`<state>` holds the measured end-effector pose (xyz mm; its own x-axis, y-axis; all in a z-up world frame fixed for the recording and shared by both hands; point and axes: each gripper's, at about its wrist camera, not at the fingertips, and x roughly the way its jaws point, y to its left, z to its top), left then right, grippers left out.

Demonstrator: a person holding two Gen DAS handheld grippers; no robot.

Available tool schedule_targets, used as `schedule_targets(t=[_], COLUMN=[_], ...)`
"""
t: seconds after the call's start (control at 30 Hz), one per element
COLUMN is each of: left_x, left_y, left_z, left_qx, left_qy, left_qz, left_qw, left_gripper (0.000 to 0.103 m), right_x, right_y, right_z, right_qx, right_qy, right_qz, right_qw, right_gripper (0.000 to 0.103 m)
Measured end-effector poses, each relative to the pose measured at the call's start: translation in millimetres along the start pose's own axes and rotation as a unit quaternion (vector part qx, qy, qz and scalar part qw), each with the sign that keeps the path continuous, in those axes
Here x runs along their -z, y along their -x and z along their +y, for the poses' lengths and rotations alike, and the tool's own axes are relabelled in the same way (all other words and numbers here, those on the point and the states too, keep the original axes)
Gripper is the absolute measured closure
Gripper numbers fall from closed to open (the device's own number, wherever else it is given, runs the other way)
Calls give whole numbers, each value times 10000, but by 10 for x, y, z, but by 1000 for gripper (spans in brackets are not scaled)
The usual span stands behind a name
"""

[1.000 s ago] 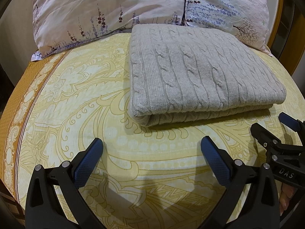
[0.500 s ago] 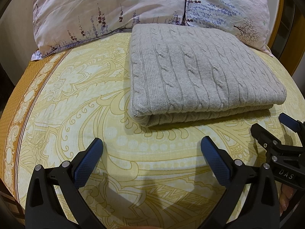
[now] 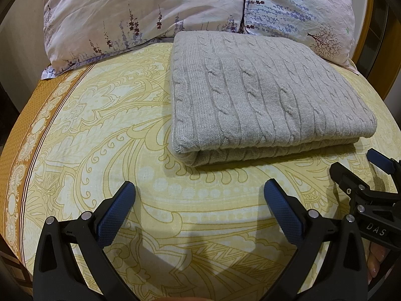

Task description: Fold small clothes

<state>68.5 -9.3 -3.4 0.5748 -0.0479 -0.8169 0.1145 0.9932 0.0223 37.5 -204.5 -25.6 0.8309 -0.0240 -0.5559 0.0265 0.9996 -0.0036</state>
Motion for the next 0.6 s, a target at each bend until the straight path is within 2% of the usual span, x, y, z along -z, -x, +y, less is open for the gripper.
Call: schedule_targets(t=[0.6], left_x=[-4], left_y=[-7], left_z=[13], left_qx=[6], left_qy=[-3], left_qz=[15], left_qw=[10000], left_gripper=[1], right_x=[-2], right_y=[0], right_z=[0], right_qx=[1], right_qy=[1], right_qz=[2], right_qw=[10000], right_gripper=[2])
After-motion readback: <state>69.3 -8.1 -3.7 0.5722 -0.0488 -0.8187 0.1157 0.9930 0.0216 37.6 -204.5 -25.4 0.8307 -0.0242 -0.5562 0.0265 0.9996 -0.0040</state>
